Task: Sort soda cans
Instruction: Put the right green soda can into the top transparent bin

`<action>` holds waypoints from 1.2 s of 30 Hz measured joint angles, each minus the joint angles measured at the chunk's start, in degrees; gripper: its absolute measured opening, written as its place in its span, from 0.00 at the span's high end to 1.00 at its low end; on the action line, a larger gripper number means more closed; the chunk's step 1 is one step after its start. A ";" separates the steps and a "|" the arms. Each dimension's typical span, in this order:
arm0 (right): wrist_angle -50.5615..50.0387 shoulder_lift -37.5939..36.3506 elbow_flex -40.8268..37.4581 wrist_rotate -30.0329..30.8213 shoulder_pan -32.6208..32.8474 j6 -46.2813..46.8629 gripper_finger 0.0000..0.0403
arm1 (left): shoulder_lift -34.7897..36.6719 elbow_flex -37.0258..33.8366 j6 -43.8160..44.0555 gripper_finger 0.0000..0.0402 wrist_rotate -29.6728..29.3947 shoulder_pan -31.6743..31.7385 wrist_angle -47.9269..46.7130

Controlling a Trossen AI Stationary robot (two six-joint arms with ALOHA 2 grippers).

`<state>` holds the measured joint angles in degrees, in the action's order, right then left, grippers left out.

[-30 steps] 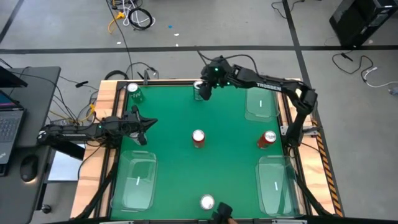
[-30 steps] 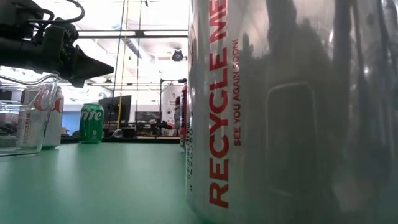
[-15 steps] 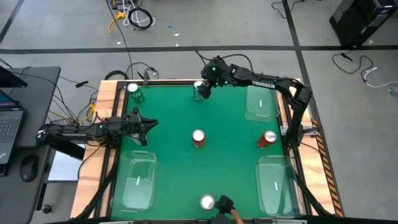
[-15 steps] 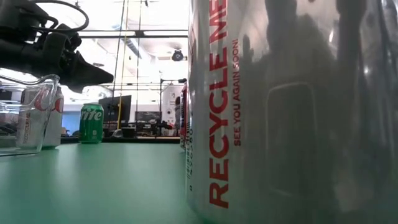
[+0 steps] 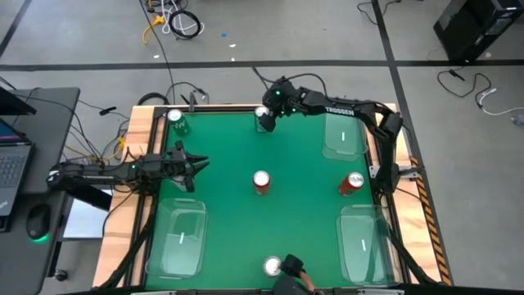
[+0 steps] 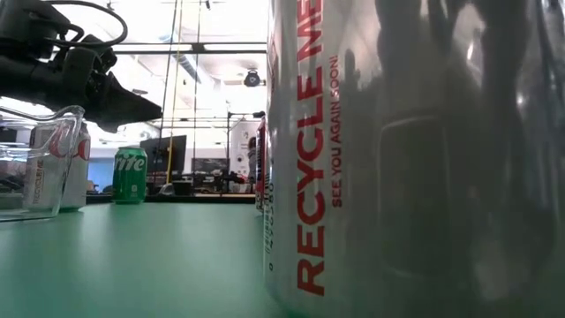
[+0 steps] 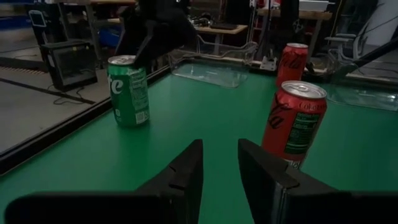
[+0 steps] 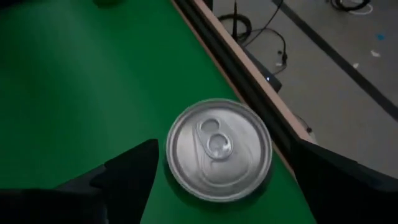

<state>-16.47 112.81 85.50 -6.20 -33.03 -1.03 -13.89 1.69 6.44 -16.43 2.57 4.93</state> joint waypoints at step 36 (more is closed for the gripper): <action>-2.53 -4.85 -0.06 -2.23 -0.90 -0.45 0.27 | 0.00 0.00 0.28 0.73 0.00 0.00 -0.16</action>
<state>-19.00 107.96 85.44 -8.43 -33.93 -1.48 -13.89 1.69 6.72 -16.43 2.57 4.77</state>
